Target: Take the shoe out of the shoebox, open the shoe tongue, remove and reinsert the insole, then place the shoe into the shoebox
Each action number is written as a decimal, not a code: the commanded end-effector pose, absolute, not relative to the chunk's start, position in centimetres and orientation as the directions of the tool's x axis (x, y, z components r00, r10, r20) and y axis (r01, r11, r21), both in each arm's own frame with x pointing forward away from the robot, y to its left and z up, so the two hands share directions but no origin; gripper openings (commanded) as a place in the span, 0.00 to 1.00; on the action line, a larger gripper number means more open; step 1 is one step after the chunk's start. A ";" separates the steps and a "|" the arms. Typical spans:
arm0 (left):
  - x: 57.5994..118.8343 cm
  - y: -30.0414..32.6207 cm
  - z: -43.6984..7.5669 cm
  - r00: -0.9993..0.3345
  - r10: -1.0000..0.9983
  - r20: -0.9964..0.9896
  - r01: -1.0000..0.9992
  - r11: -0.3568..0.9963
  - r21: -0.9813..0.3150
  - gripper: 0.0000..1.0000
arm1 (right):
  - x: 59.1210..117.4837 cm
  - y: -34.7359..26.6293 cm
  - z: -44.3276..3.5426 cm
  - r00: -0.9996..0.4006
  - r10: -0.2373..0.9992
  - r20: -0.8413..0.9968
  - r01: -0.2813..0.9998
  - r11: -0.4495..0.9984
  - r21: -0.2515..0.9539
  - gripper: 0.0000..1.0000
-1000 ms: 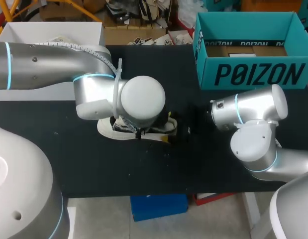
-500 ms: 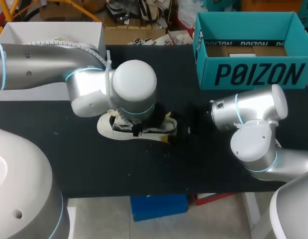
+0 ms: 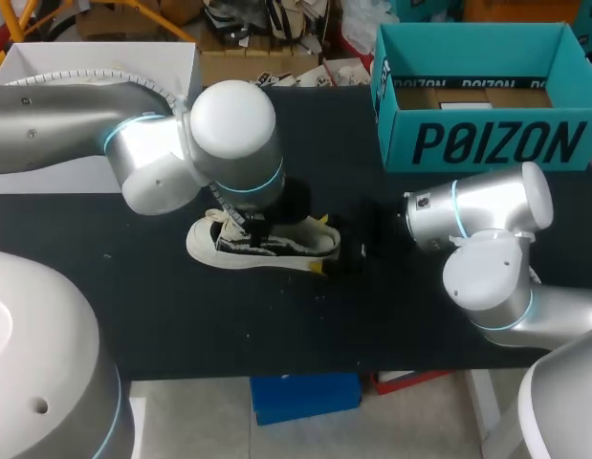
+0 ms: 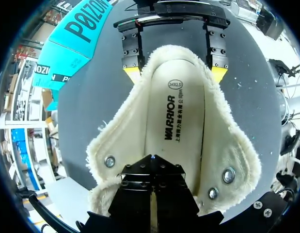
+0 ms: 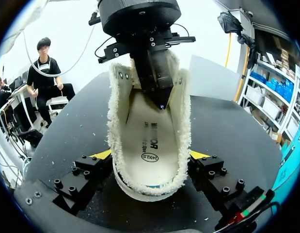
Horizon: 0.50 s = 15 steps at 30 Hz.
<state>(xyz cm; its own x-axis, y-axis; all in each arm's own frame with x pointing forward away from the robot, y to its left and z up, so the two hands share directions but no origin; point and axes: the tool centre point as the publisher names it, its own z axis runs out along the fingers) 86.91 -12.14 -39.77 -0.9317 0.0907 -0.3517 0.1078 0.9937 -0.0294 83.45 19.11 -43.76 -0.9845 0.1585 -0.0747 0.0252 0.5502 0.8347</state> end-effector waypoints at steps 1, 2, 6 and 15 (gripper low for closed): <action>86.6 -11.7 -38.8 -0.933 0.091 -0.349 0.110 0.993 -0.035 0.00 | 83.4 19.0 -44.2 -0.984 0.160 -0.075 0.026 0.552 0.833 0.00; 86.5 -11.7 -38.7 -0.933 0.091 -0.349 0.110 0.993 -0.036 0.00 | 83.4 19.0 -44.2 -0.984 0.160 -0.075 0.026 0.552 0.833 0.00; 86.4 -11.7 -38.2 -0.938 0.080 -0.338 0.103 0.993 -0.053 0.00 | 83.4 19.0 -44.2 -0.984 0.160 -0.075 0.026 0.552 0.833 0.00; 86.6 -12.3 -37.3 -0.987 0.099 -0.124 0.111 0.989 -0.094 0.00 | 83.4 19.0 -44.2 -0.984 0.160 -0.075 0.026 0.552 0.833 0.00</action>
<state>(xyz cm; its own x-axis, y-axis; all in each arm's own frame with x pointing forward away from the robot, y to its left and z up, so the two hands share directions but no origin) 85.48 -12.11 -37.55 -0.9733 0.0813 -0.2148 0.1031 0.9904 -0.0923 83.44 19.10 -43.76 -0.9845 0.1584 -0.0747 0.0252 0.5504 0.8345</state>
